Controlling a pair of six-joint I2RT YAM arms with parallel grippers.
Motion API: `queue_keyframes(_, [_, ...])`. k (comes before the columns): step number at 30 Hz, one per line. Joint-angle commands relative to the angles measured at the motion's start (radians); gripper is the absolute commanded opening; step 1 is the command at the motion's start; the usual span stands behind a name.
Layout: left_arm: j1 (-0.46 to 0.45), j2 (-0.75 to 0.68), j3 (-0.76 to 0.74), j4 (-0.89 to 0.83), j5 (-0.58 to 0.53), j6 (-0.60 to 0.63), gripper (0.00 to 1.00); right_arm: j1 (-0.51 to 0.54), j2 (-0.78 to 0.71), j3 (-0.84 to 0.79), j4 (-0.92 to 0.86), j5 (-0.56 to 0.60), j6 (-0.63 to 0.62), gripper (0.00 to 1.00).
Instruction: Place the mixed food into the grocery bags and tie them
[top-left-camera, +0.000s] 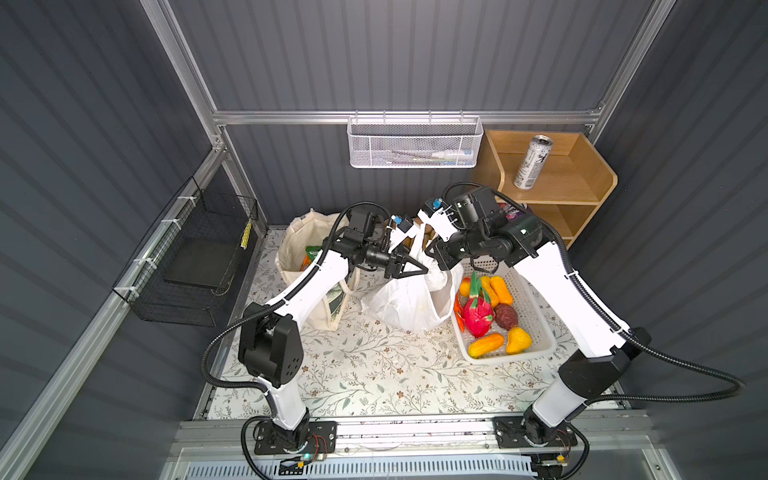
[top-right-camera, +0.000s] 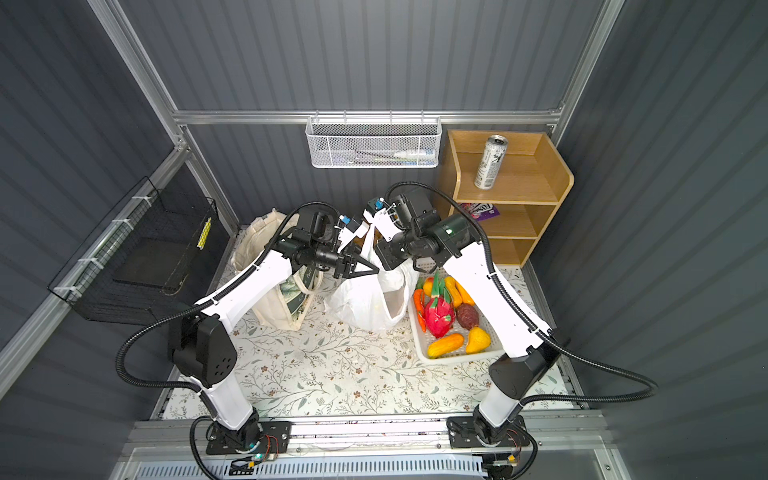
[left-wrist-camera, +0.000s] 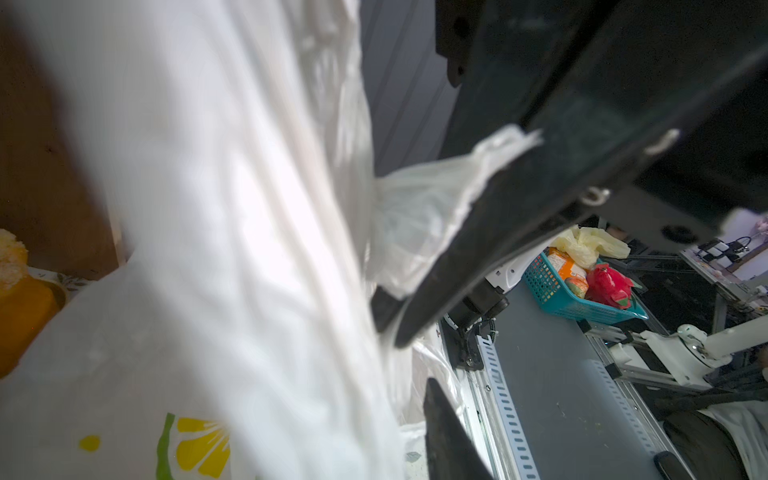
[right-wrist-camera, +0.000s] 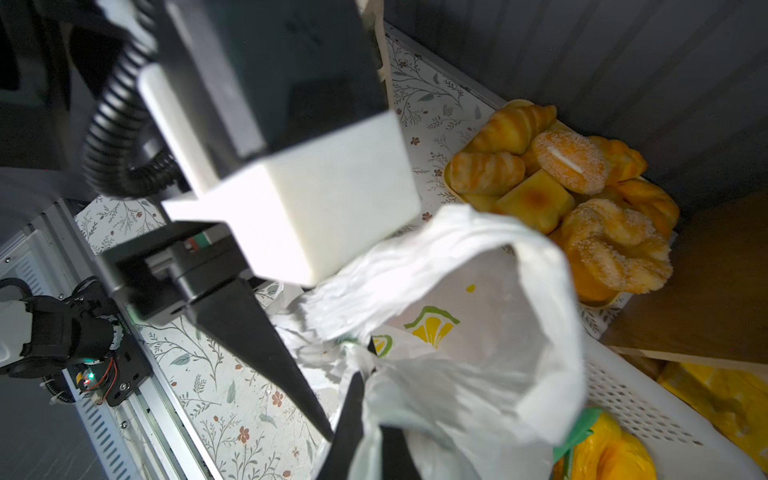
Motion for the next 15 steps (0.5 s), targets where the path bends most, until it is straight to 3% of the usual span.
queue_keyframes(1, [0.001, 0.014, 0.026, -0.067, 0.041, 0.045, 0.33, 0.042, 0.022, 0.016, 0.008, -0.044, 0.009, 0.0])
queue_keyframes(11, [0.001, -0.01, 0.006, -0.045, 0.02, 0.049, 0.38, 0.07, 0.076, 0.018, 0.029, -0.034, 0.044, 0.0])
queue_keyframes(15, [0.004, -0.052, -0.065, 0.126, -0.018, -0.062, 0.35, 0.07, 0.073, 0.011, 0.04, -0.029, 0.059, 0.0])
